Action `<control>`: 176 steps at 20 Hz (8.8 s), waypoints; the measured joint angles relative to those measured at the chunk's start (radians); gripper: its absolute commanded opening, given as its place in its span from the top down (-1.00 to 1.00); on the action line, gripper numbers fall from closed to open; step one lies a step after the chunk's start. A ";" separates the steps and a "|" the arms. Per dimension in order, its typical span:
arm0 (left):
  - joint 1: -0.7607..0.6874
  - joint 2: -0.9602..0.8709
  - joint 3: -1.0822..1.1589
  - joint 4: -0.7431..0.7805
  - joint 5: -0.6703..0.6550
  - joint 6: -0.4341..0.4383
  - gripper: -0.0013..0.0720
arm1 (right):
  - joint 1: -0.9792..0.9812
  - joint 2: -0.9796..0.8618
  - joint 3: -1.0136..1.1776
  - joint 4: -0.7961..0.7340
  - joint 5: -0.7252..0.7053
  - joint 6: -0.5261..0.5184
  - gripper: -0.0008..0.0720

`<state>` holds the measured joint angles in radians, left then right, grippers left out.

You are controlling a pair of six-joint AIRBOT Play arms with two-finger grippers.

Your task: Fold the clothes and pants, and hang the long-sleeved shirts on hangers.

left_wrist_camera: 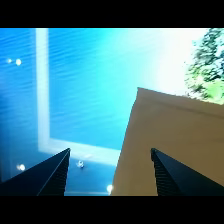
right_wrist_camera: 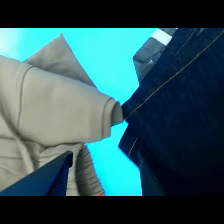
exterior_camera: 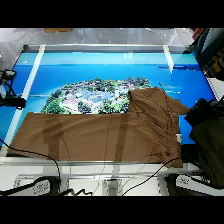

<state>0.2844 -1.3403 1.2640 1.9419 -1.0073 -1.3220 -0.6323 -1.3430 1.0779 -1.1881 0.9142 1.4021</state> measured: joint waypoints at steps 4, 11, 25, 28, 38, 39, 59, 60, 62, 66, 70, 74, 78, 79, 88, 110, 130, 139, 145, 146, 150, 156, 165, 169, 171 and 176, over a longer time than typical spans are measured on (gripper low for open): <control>-0.020 0.000 0.001 -0.003 0.012 -0.002 -0.62 | -0.024 -0.121 0.109 0.051 0.084 -0.082 -0.36; -0.027 0.000 0.001 -0.006 0.012 -0.002 -0.62 | -0.031 -0.266 0.211 0.038 0.202 -0.206 -0.36; -0.027 0.000 0.001 -0.006 -0.002 -0.003 -0.62 | 0.141 -0.334 0.227 0.031 0.009 -0.285 0.91; -0.027 0.000 0.001 -0.006 -0.003 -0.003 -0.62 | 0.168 -0.324 0.242 0.029 0.008 -0.287 0.91; -0.028 0.000 0.001 -0.006 -0.003 -0.003 -0.62 | 0.318 -0.249 0.540 0.011 0.003 -0.292 0.91; -0.028 0.000 0.001 -0.006 -0.003 -0.003 -0.62 | 0.348 -0.246 0.588 0.012 -0.007 -0.292 0.91; 0.048 0.106 0.040 0.225 -0.031 -0.192 -0.62 | 1.274 -0.390 0.861 0.003 -0.584 -0.293 0.91; 0.059 0.114 0.041 0.230 -0.027 -0.198 -0.62 | 1.292 -0.405 0.861 0.003 -0.600 -0.293 0.91; 0.072 0.124 0.043 0.229 -0.020 -0.209 -0.62 | 1.312 -0.427 0.861 0.003 -0.625 -0.294 0.91; 0.081 0.124 0.044 0.080 -0.006 -0.216 -0.62 | 1.307 -0.465 0.861 0.000 -0.676 -0.294 0.91; 0.084 0.080 0.044 -0.283 -0.002 -0.136 -0.62 | 1.284 -0.517 0.861 -0.001 -0.694 -0.294 0.91; 0.084 0.023 0.044 -0.612 0.002 -0.032 -0.62 | 1.251 -0.589 0.861 -0.013 -0.687 -0.294 -0.07; 0.067 -0.039 0.044 -0.785 0.003 0.034 -0.63 | 1.213 -0.624 0.861 -0.018 -0.662 -0.295 -0.08; 0.055 -0.057 0.044 -0.806 0.002 0.041 -0.63 | 1.199 -0.626 0.861 -0.018 -0.648 -0.295 -0.08; -0.108 -0.282 0.044 -0.985 0.023 0.064 -0.63 | 0.958 -0.525 0.861 -0.023 -0.230 -0.295 0.13; -0.249 -0.460 0.045 -1.196 0.339 0.044 0.93 | 0.233 -0.243 0.860 -0.061 0.254 -0.294 0.60; -0.222 -0.077 0.225 -0.903 0.384 0.126 0.93 | 0.073 -0.275 0.103 0.226 0.286 -0.416 -0.42; -0.224 -0.064 0.227 -0.888 0.385 0.126 0.93 | 0.113 -0.416 0.085 0.380 0.288 -0.434 -0.45; -0.224 -0.064 0.227 -0.880 0.386 0.126 0.93 | 0.154 -0.434 0.082 0.415 0.254 -0.481 0.87; -0.224 -0.064 0.227 -0.879 0.385 0.126 0.93 | 0.166 -0.433 0.082 0.416 0.249 -0.488 0.91; -0.224 -0.064 0.227 -0.834 0.357 0.126 0.93 | 0.196 -0.427 0.101 0.418 0.220 -0.505 0.91; -0.224 -0.064 0.227 -0.475 0.114 0.126 0.93 | 0.178 -0.424 0.233 0.406 0.261 -0.488 0.91; -0.229 -0.133 0.224 -0.298 -0.153 0.126 0.93 | 0.108 -0.423 0.364 0.291 0.296 -0.361 0.91; -0.240 -0.242 0.224 -0.332 -0.217 0.126 0.93 | 0.103 -0.423 0.371 0.259 0.296 -0.349 0.91; -0.253 -0.293 0.224 -0.345 -0.223 0.126 0.93 | 0.101 -0.423 0.373 0.249 0.296 -0.347 0.91; -0.327 -0.365 0.225 -0.391 -0.154 0.126 0.93 | 0.101 -0.423 0.373 0.239 0.296 -0.344 0.91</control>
<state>-0.0429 -1.7058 1.4887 1.5505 -1.1614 -1.1961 -0.5312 -1.7657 1.4509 -0.9489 1.2106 1.0580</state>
